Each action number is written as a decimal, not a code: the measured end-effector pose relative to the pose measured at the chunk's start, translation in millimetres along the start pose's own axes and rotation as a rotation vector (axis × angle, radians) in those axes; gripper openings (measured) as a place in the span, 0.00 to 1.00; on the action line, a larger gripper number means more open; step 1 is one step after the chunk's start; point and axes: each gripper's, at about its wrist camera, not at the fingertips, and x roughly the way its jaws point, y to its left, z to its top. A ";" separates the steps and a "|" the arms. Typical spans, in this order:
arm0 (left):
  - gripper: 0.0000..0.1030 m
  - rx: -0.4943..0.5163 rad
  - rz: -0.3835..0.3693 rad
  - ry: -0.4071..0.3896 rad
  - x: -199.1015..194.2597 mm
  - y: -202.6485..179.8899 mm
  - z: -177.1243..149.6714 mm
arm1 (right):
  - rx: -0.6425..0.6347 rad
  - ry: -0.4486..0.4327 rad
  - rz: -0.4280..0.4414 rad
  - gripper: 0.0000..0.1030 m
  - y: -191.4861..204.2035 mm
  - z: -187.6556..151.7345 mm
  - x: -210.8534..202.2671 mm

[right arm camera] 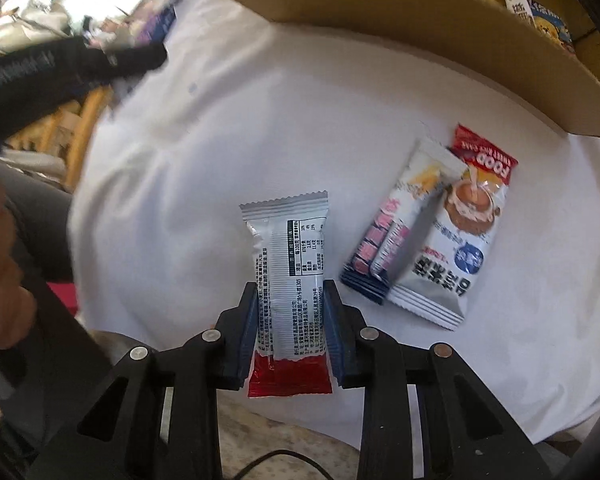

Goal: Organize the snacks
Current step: 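Lower both bars into the box and open both tools, then move both tools back to the last snacks on the sheet, then grasp a white wafer bar with left tool while right tool grasps red FOOD rice cake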

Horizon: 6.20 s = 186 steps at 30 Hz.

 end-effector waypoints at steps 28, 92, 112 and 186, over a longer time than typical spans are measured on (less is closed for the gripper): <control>0.14 0.082 -0.064 -0.267 -64.8 -28.8 51.1 | 0.219 -0.609 -0.019 0.31 -74.5 37.3 -153.9; 0.74 0.215 -0.176 -0.093 17.7 -91.2 87.7 | 0.429 -0.629 -0.037 0.71 -138.5 70.7 -144.7; 0.74 0.300 -0.164 -0.122 -10.9 -94.4 35.6 | 0.535 -0.572 -0.016 0.71 -127.2 7.5 -135.7; 0.13 0.086 -0.007 0.017 19.0 -32.0 -13.8 | 0.137 -0.170 -0.321 0.32 -35.2 23.7 -13.6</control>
